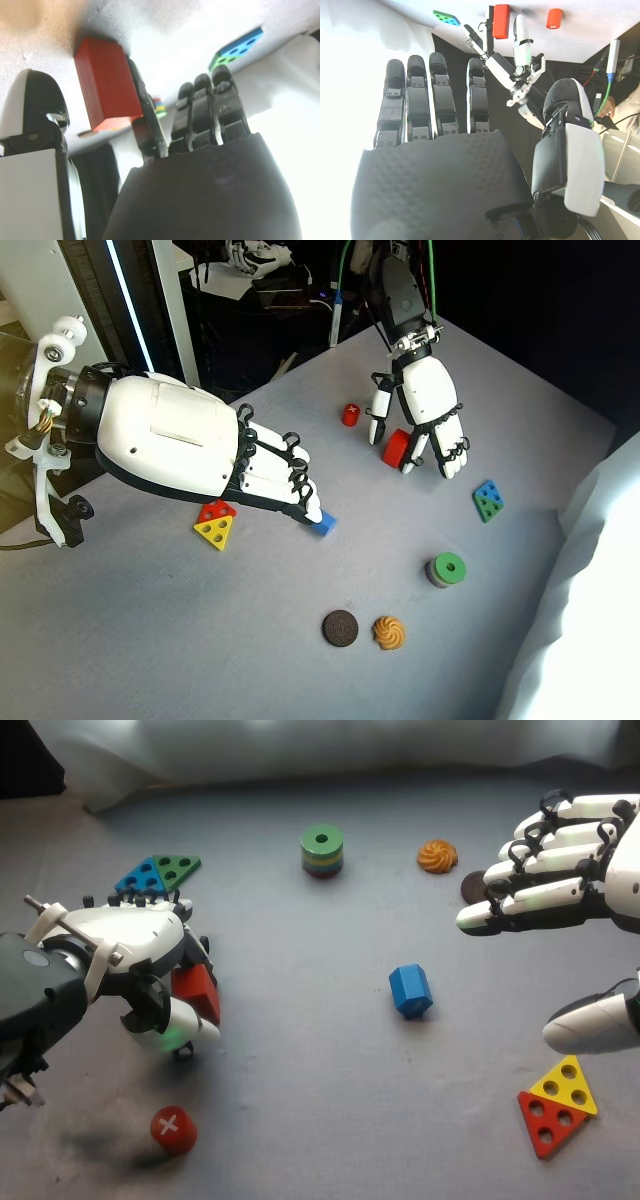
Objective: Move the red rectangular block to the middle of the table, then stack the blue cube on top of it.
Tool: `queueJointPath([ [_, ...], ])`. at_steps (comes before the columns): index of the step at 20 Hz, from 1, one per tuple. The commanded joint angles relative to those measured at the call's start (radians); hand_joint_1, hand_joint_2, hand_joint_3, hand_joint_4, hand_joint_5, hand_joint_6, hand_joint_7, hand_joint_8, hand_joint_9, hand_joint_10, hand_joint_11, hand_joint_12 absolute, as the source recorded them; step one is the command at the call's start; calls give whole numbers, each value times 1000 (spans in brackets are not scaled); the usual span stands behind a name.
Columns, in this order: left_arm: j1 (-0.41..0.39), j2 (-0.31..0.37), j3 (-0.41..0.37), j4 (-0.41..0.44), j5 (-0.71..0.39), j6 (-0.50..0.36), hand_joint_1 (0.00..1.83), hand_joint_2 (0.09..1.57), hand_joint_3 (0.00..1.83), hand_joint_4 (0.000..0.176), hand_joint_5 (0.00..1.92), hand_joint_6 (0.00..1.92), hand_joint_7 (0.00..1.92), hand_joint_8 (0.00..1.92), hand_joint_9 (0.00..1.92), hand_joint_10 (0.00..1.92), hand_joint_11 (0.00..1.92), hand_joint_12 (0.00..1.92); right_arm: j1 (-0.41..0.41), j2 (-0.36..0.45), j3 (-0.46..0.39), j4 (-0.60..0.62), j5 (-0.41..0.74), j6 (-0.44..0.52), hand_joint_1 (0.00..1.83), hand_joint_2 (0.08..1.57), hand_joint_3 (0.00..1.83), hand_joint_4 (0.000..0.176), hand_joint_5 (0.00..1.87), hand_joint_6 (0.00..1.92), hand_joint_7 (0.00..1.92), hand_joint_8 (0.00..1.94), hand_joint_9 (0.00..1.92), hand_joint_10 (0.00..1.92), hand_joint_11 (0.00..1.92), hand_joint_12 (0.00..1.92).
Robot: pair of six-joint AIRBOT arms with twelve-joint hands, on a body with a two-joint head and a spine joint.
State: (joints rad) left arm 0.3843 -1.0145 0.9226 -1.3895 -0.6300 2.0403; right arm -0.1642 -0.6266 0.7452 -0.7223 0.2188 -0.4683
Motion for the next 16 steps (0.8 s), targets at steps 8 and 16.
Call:
queueJointPath([
  [8, -2, -1, 11, 42, -55, -4, 989, 1142, 0, 173, 924, 1012, 54, 0, 0, 0, 0, 120, 15, 12, -9, 20, 83, 1, 37, 1052, 1, 0, 228, 2, 219, 1, 176, 1, 0, 371],
  [16, -6, -2, 10, 44, -55, -3, 1050, 1088, 0, 127, 1034, 890, 81, 1, 0, 0, 0, 151, 14, 13, -13, 19, 83, -2, 9, 1060, 1, 0, 232, 1, 225, 3, 185, 4, 0, 396],
])
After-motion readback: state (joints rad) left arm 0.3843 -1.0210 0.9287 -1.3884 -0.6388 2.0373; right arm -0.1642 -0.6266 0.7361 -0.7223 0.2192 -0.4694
